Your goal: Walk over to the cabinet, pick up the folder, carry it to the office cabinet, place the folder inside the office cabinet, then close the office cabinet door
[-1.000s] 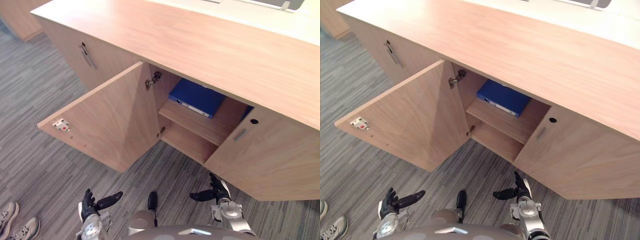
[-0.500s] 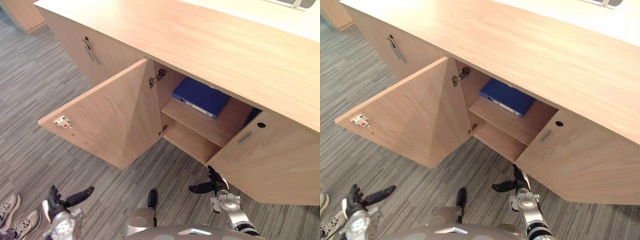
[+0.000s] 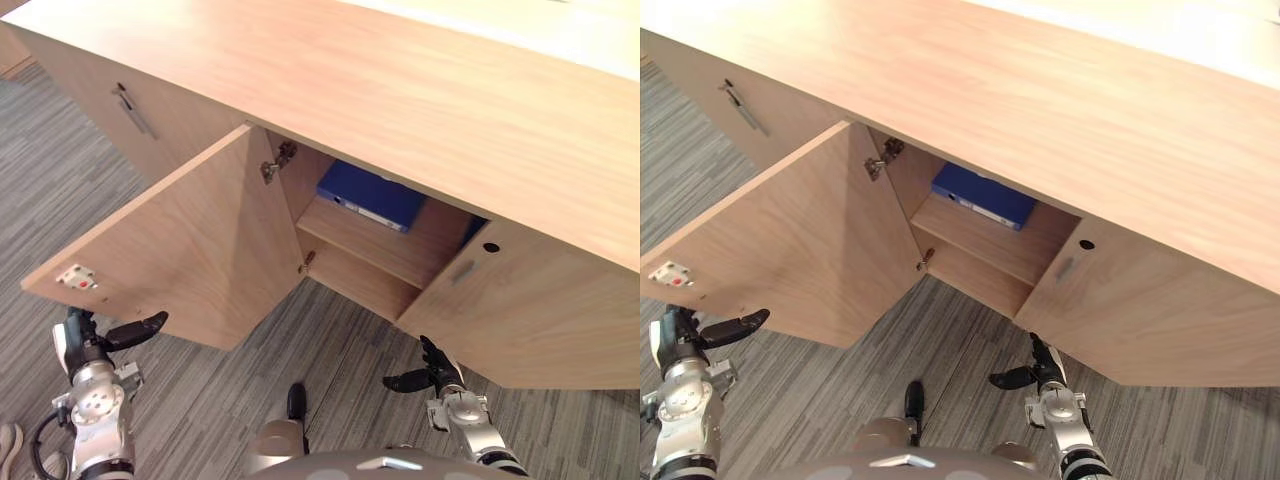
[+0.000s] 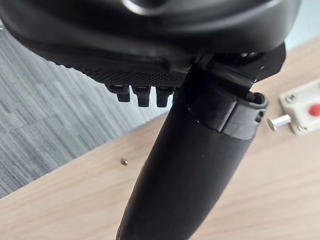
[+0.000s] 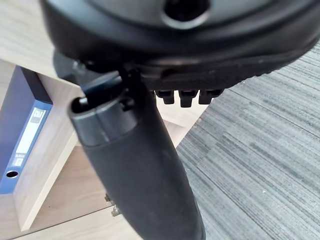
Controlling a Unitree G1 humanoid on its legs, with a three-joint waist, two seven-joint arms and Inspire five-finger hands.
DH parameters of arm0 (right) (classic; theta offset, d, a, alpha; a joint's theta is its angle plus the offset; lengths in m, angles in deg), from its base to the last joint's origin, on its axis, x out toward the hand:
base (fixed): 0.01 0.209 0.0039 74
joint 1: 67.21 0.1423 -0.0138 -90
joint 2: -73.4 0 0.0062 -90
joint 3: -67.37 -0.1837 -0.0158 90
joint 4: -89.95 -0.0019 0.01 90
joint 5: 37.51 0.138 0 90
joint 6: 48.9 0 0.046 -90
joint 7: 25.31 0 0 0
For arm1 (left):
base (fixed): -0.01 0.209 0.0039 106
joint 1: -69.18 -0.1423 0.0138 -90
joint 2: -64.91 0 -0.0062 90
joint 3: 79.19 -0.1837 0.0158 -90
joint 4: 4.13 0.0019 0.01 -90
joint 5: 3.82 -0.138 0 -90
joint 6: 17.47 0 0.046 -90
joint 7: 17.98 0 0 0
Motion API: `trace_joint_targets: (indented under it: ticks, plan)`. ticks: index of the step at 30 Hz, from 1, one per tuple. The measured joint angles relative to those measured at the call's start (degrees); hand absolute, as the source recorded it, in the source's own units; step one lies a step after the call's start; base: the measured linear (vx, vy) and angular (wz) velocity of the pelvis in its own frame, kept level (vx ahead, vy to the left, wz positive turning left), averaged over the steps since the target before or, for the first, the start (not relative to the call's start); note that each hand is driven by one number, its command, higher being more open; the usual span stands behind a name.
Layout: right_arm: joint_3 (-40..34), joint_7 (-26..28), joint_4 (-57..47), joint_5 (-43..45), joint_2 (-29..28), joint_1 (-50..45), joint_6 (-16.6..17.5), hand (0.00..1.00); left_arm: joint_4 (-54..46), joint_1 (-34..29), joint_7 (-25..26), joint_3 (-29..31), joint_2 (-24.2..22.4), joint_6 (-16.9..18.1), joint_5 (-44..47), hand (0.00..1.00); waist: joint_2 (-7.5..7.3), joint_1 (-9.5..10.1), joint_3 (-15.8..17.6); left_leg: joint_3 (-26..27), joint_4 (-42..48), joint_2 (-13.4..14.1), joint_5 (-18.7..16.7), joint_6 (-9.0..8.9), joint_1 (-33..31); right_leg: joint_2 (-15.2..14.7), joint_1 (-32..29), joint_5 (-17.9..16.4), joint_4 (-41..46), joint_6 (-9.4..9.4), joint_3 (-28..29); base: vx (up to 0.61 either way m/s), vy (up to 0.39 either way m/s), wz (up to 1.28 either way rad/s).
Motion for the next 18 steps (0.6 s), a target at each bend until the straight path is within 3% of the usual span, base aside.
trace_joint_targets:
  ticks: [13, 18]
  plan:
    - [-0.05, -0.03, 0.0, -0.28, 0.02, -2.43, 0.0, 1.0, -2.04, -1.87, 0.37, -2.71, 0.22, 0.01, -1.13, 1.0, 0.26, -0.04, -0.16, 2.58, -0.31, 0.7, 0.47, 0.3, -0.16, -0.15, -1.93, 0.19, -0.07, 0.13, 3.82, -0.08, 0.035, -0.12]
    - [-0.17, -0.03, 0.02, -0.29, -0.09, -4.81, -0.12, 1.0, -8.66, -6.35, 0.24, -6.26, -6.1, 0.37, -1.06, 1.0, 1.43, -0.02, -0.83, 2.27, -0.33, 0.36, 0.96, 0.52, -0.66, -0.38, -2.27, 0.54, -0.24, 0.76, 4.09, -0.1, 0.054, 0.04]
